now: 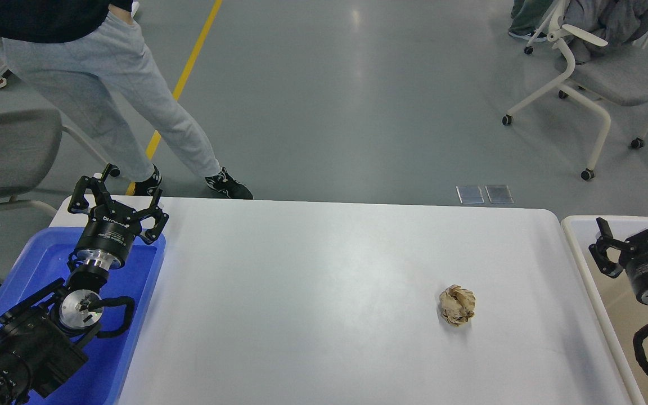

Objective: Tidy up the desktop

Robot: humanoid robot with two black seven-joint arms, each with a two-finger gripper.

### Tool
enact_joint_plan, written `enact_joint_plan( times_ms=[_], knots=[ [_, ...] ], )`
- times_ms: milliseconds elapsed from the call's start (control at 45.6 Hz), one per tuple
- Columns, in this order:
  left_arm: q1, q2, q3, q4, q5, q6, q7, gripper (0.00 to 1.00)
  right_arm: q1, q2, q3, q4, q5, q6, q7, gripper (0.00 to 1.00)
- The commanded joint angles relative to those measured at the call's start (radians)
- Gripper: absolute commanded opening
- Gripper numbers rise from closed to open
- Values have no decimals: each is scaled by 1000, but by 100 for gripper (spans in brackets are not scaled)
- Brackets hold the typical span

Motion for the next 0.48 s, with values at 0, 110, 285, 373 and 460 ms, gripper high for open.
enact_joint_plan(
  times_ms=[0,110,285,373,460],
  knots=[
    [0,0,0,0,0,-2,0,100,46,83,14,1,-84,7,44,100],
    [0,0,0,0,0,0,0,100,54,111,12,-35,-81,-1,44,100],
    [0,0,0,0,0,0,0,100,57,116,-2,-41,-78,-2,42,100],
    [0,0,0,0,0,0,0,100,57,116,-8,-39,-78,-2,42,100],
    [0,0,0,0,0,0,0,100,57,116,-8,-39,-78,-2,42,100]
  ],
)
